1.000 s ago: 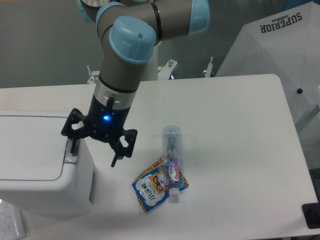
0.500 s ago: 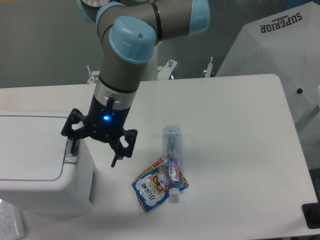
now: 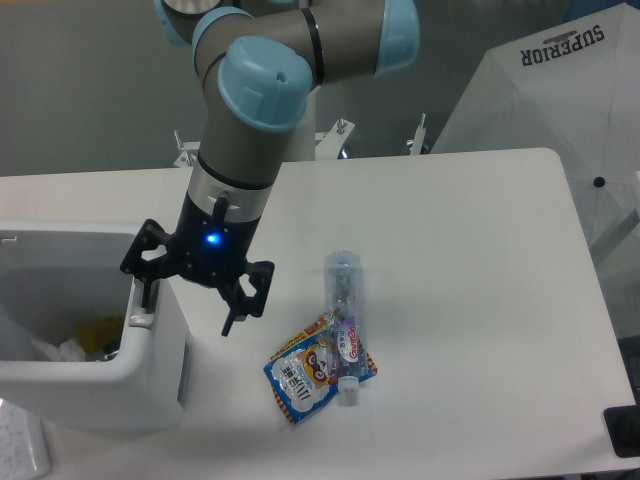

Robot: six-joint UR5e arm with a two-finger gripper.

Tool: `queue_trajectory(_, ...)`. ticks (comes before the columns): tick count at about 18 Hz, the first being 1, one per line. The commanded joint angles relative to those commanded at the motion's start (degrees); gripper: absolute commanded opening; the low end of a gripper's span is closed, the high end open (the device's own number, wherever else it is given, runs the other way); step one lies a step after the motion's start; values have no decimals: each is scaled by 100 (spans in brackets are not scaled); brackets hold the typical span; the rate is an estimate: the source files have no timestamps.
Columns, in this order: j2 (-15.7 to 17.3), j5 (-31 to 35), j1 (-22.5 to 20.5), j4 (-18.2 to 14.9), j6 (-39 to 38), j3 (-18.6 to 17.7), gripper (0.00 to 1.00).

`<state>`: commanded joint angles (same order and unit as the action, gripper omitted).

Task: Open the trash can
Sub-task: 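Raise the gripper away from the opened trash can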

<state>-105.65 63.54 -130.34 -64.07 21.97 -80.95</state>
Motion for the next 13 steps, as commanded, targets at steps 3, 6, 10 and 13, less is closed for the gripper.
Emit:
queue_trajectory(3,62,-35,-44,-9,0,193,100)
queue_trajectory(6,62,-18,-166,17,9,474,100)
queue_trajectory(10,-78,17,-447,736,340,511,100)
queue_trajectory(13,-254,438,-782,826,992,265,100)
